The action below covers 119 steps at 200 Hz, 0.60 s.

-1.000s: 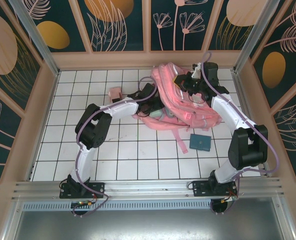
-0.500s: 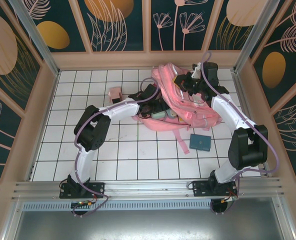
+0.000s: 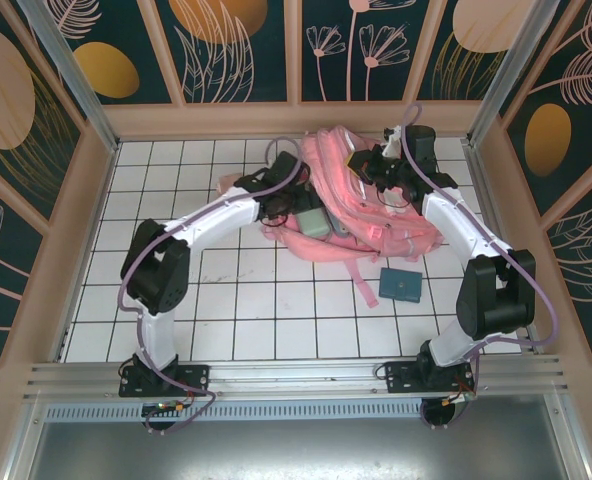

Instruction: Pack the student bag

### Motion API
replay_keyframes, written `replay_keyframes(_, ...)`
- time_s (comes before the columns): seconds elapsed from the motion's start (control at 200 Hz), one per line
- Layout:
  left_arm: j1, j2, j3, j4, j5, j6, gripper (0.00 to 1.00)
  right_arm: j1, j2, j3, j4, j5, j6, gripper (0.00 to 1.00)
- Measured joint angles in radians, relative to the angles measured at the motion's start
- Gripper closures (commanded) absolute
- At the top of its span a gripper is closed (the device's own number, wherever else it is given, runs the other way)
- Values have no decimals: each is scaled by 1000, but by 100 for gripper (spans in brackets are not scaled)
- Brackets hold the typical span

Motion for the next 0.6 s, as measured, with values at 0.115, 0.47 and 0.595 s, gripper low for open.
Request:
replay_keyframes(0.115,89,-33,-34,-12,-31,41,3,-1,0,0,0,-2,0,100)
replay_keyframes(0.47,298,32,14,-121,-124,158,17,-1,0,0,0,-2,0,100)
replay_keyframes(0.595,327,88,39,-139,-134,179,19,-1,0,0,0,-2,0,100)
